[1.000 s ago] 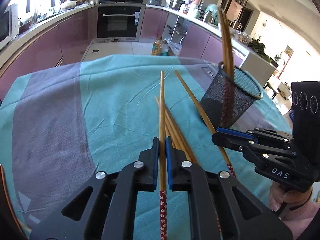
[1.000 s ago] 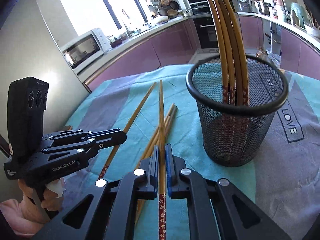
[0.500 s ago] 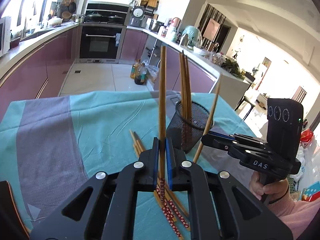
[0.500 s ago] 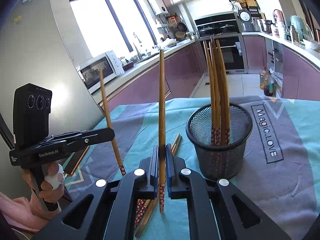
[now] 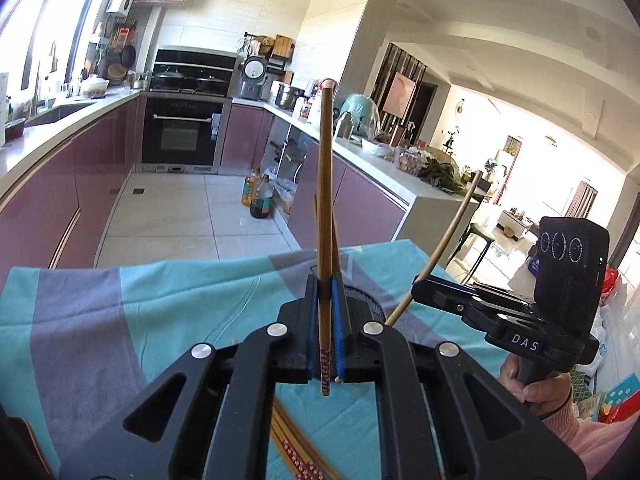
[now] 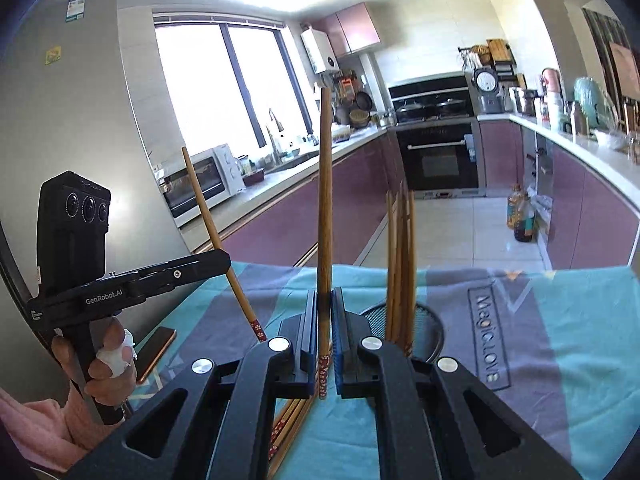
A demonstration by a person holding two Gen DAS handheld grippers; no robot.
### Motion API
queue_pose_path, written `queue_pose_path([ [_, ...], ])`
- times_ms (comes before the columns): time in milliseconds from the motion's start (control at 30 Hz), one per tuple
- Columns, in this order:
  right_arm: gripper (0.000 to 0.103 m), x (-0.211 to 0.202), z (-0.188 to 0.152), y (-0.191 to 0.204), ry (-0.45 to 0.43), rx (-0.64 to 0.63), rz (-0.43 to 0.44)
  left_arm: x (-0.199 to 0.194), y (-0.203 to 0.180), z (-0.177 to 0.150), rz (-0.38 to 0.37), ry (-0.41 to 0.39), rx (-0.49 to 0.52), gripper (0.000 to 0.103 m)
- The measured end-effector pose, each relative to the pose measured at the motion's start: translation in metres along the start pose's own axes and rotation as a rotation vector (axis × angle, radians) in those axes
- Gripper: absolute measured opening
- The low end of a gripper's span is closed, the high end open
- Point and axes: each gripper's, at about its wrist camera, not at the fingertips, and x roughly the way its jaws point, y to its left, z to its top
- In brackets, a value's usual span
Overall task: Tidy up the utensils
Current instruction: 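Lift both held chopsticks upright and lower them into the black mesh cup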
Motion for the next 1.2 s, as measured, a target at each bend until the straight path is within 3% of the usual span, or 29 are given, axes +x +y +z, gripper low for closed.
queue_pose_path([
  [433, 0.006, -0.013, 0.032, -0.018, -0.073, -0.038, -0.062, 0.027, -0.032, 0.042, -0.009, -0.038, 0.047, 0.007],
  [1200, 0.006, 0.043, 0.007, -0.030, 0.151, -0.058, -0.104, 0.102, -0.028, 0.007, 0.024, 0.211, 0.112, 0.008],
])
